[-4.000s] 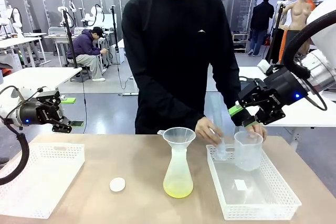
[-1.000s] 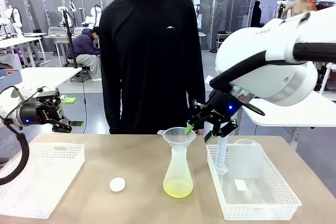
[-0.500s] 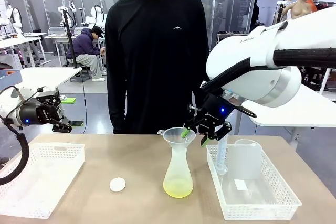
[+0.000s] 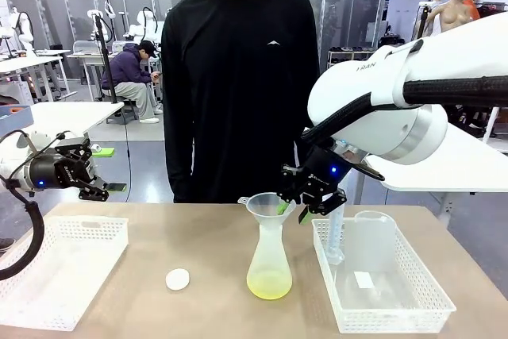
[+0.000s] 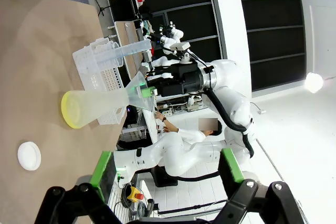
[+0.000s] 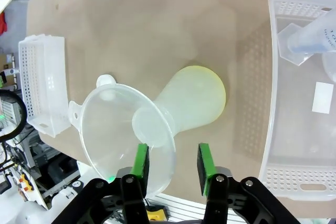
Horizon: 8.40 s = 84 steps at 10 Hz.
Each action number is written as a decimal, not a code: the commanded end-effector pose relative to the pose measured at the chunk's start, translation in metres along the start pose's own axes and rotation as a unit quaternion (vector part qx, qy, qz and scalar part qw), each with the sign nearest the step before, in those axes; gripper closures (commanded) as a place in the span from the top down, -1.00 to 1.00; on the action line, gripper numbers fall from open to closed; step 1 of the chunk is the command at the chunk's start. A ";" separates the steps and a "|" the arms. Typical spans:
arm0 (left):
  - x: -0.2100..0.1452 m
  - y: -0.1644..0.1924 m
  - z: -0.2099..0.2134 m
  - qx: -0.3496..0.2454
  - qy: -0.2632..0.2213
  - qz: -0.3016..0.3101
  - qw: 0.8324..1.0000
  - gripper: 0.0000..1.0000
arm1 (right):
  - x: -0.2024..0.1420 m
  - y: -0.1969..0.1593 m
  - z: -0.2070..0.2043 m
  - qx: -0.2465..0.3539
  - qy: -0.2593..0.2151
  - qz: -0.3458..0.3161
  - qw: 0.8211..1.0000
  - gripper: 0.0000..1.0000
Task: Prepare the solutions needed for the experiment.
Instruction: Once the solution is in the Big flask , pick up the Plastic Funnel and place it back into the right Organizing basket, then when the human places the Big flask in the center of the table, pick up the Big flask and place it in the left Organizing basket.
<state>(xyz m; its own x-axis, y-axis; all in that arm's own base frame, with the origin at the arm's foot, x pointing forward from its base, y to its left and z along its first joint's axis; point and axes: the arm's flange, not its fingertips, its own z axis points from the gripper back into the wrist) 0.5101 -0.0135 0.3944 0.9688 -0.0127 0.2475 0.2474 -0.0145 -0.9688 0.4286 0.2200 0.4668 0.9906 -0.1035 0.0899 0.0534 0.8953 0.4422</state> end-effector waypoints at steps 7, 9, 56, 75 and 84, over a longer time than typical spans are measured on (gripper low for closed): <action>-0.001 -0.002 0.000 -0.005 0.002 -0.001 1.000 1.00 | 0.000 0.012 -0.003 -0.005 0.012 -0.021 1.000 -1.00; -0.001 -0.002 0.000 -0.005 0.002 -0.001 1.000 1.00 | -0.002 0.012 0.001 0.000 0.010 -0.027 1.000 -1.00; -0.001 -0.002 0.000 -0.005 0.002 -0.001 1.000 1.00 | -0.023 -0.177 0.039 -0.078 0.035 -0.175 0.981 0.63; -0.001 -0.002 0.000 -0.005 0.002 -0.001 1.000 1.00 | -0.001 -0.159 0.045 0.437 0.012 -0.031 0.899 0.63; -0.001 -0.002 0.000 -0.005 0.002 -0.001 1.000 1.00 | 0.007 -0.172 0.036 0.499 0.038 -0.046 0.864 0.63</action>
<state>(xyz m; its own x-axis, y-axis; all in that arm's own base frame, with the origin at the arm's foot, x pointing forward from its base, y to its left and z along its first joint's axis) 0.5101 -0.0133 0.3944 0.9688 -0.0126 0.2475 0.2473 -0.0145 -0.9688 0.4232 0.0478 0.4233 0.9939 -0.1054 -0.0327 0.0399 0.0674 0.9969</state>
